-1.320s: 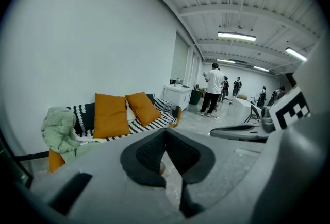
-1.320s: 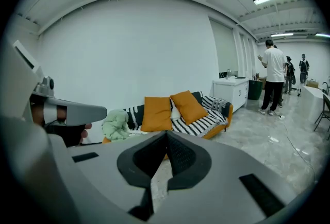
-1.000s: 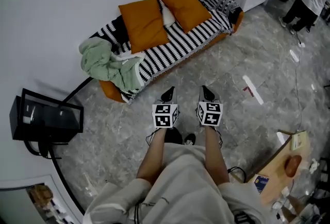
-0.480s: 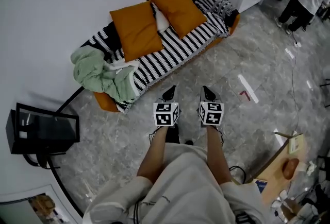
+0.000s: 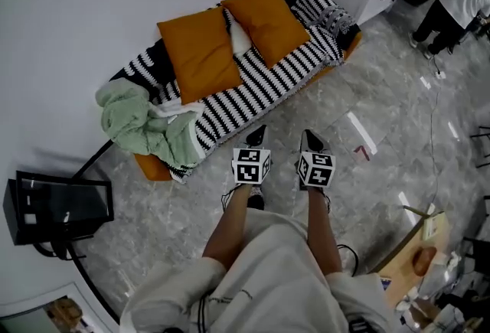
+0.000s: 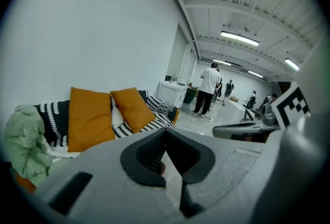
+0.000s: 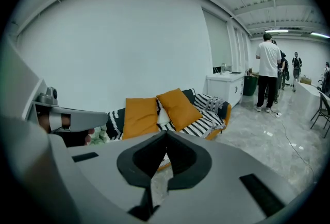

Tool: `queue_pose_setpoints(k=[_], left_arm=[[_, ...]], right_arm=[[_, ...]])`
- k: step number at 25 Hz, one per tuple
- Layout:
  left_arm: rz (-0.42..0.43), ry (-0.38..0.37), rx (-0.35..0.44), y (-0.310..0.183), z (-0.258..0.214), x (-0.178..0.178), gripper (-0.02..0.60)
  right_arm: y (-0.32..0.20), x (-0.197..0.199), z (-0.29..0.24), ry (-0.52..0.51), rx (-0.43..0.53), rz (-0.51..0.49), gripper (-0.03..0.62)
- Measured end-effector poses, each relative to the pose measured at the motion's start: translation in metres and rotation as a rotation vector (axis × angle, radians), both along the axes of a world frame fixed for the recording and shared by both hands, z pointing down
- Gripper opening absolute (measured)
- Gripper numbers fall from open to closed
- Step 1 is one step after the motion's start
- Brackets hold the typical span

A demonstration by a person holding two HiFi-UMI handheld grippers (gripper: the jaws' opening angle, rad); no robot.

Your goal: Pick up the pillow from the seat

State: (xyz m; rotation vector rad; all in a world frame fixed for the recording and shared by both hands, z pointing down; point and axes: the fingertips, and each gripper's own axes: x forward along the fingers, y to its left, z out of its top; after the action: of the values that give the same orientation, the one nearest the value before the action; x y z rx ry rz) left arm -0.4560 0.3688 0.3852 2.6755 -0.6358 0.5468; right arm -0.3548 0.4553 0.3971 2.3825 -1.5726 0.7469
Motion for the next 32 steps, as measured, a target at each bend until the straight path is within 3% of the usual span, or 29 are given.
queue_pose_setpoints(k=[7,13,16,21,24,27,32], left_arm=[[0.014,0.012,0.008,-0.072,-0.006,0.025,0.009],[0.038,0.017,-0.028,-0.107,0.002,0.041,0.008],[0.053,0.019,-0.04,-0.123,0.001,0.059,0.009],[0.036,0.001,-0.039,-0.176,-0.012,0.102,0.009],[-0.032,0.016,-0.061,-0.207,-0.023,0.124,0.009],[-0.076,0.037,-0.091,-0.218,-0.025,0.141,0.008],[-0.069,0.011,-0.057,-0.239,-0.025,0.18,0.008]], right_arm=[[-0.069,0.016,0.006,-0.004,-0.004,0.006,0.008],[-0.132,0.025,0.01,-0.093,0.006,0.02,0.008],[-0.166,0.033,0.005,-0.079,-0.013,-0.007,0.008],[-0.21,0.068,0.006,-0.07,-0.057,-0.004,0.008],[-0.217,0.093,0.018,-0.142,-0.066,0.068,0.008],[-0.213,0.112,0.018,-0.247,0.005,0.153,0.008],[-0.249,0.157,0.012,-0.217,0.011,0.093,0.008]])
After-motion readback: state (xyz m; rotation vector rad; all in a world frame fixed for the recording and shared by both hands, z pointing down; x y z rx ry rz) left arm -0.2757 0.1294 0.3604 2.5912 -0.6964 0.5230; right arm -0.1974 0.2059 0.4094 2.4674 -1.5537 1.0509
